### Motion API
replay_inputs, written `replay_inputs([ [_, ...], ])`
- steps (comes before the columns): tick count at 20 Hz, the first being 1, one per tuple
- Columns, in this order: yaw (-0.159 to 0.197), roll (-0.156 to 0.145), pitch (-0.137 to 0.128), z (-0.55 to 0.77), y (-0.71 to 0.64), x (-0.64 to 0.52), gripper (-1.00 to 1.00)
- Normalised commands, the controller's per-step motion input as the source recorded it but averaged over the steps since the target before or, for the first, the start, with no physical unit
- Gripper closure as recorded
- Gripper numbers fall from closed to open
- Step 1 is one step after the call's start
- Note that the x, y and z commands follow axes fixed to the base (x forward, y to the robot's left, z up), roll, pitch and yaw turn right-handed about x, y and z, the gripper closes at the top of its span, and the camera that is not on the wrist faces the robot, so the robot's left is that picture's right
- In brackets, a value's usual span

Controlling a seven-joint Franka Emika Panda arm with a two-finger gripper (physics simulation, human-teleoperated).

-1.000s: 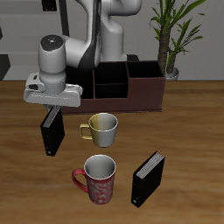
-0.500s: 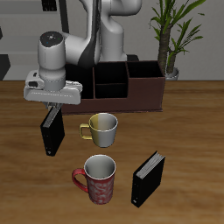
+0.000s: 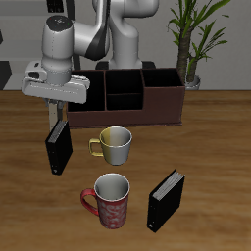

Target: Place the yellow book into the back desk caddy's right compartment

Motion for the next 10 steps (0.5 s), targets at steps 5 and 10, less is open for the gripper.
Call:
replay_inputs([
  [5,-0.012,-0.007,-0.001,0.09,-0.01,-0.03,1.0],
  [10,-0.002,-0.055,-0.057,0.86,0.09,-0.27,1.0],
])
